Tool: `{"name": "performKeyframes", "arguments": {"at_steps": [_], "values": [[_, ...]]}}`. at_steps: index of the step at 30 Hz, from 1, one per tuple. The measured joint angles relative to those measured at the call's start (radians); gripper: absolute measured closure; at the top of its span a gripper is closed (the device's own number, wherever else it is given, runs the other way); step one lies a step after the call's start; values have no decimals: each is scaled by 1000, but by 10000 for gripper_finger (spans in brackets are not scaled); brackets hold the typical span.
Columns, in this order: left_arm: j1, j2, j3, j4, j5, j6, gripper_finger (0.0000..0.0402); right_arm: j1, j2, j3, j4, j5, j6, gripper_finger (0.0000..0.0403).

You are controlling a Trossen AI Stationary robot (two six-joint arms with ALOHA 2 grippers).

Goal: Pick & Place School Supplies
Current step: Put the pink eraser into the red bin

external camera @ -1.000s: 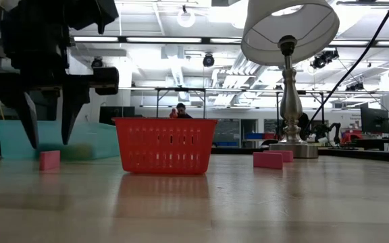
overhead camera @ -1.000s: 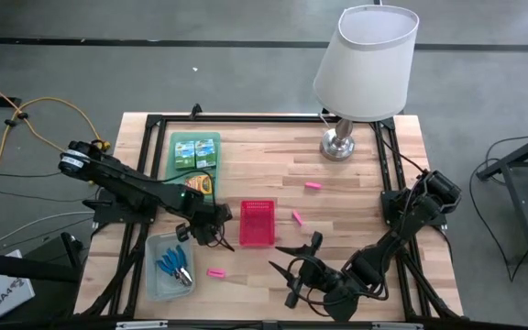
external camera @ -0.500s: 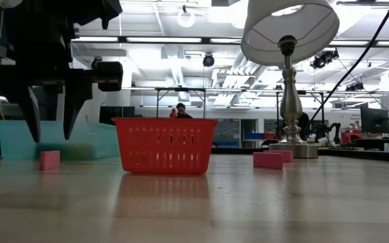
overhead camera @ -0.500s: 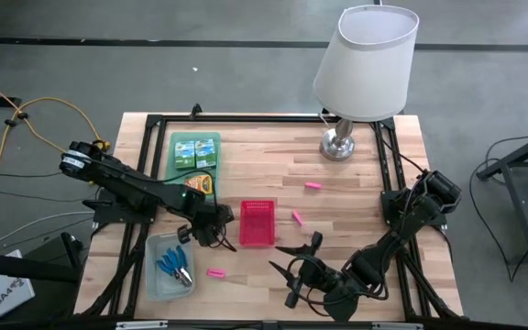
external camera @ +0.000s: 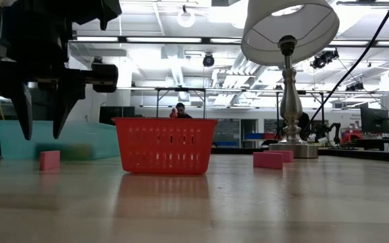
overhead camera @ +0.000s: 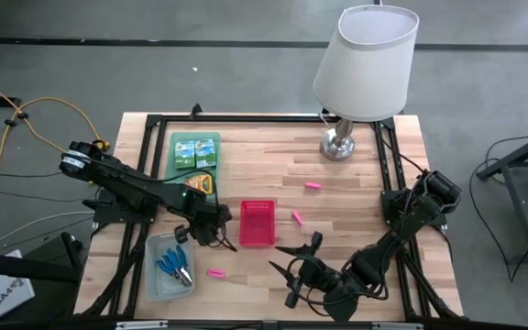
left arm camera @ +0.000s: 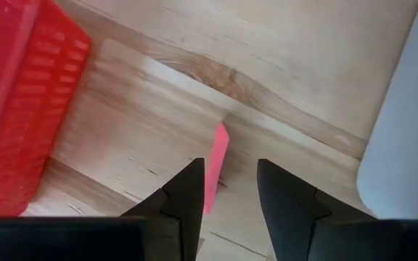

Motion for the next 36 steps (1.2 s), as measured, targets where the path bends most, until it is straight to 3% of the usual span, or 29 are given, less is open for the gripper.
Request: {"name": "performKeyframes", "arguments": {"at_steps": [8, 14, 23, 36], "values": [[1, 0, 78, -65, -3, 20, 282, 0, 0, 0, 0, 0, 0, 237], [16, 14, 98, -72, 76, 17, 282, 0, 0, 0, -1, -3, 0, 237], [10, 130, 98, -89, -39, 11, 282, 4, 0, 0, -1, -7, -1, 237], [10, 150, 100, -76, -44, 23, 282, 5, 0, 0, 0, -3, -18, 237]]}}
